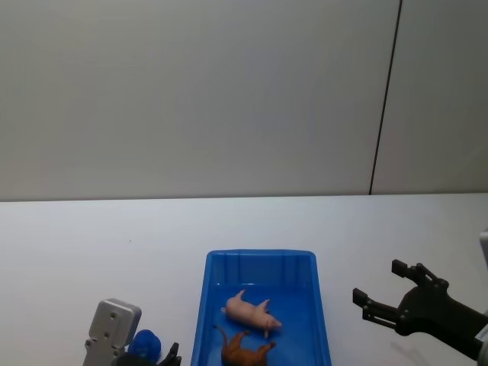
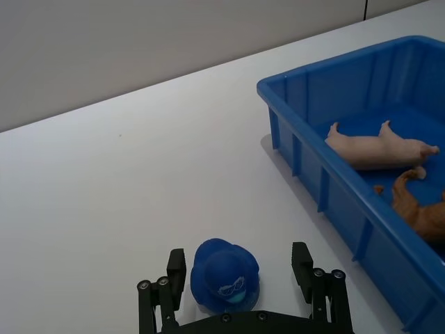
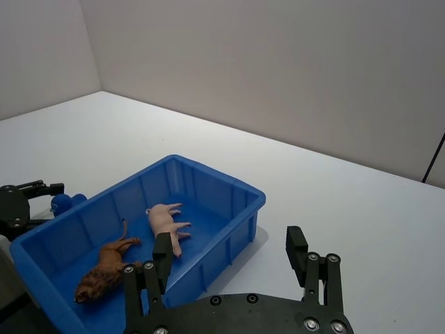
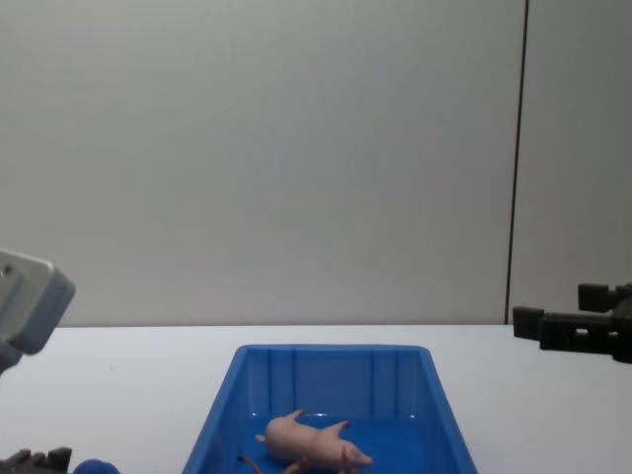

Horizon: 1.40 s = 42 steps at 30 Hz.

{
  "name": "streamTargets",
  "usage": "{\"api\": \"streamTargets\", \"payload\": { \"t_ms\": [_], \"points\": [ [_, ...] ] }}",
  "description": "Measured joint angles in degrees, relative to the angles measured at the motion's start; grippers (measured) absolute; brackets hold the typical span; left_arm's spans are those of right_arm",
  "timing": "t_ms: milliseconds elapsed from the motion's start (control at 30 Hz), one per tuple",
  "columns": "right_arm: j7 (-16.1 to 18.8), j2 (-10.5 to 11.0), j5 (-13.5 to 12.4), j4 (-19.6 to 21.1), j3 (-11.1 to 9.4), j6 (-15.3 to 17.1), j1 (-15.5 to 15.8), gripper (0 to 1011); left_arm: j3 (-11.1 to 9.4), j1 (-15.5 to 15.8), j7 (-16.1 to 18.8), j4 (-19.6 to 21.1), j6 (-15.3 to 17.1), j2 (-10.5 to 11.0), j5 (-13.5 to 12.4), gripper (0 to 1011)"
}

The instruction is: Pick up the two dolls from the table and place them into the box.

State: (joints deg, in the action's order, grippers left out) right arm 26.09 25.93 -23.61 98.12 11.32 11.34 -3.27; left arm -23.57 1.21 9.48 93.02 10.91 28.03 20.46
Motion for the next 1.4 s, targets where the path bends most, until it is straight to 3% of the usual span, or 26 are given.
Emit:
{"api": "streamTargets", "payload": {
  "t_ms": [600,867,1267,1400],
  "points": [
    [0.01,0.03,0.00,-0.01,0.01,0.00,0.02,1001,1.00,1.29,-1.85,-2.74,0.06,-0.94,-1.39,522],
    [0.01,0.03,0.00,-0.01,0.01,0.01,0.02,1001,1.68,2.79,-3.30,-2.17,-1.04,-1.36,-2.94,464],
    [0.00,0.03,0.00,-0.01,0.00,0.01,0.02,1001,1.82,7.09,-8.88,-0.99,-3.43,-4.04,-6.51,393],
    [0.00,0.03,0.00,-0.01,0.01,0.01,0.02,1001,1.30,8.91,-11.59,-1.15,-4.28,-5.67,-7.66,525]
  ]
}}
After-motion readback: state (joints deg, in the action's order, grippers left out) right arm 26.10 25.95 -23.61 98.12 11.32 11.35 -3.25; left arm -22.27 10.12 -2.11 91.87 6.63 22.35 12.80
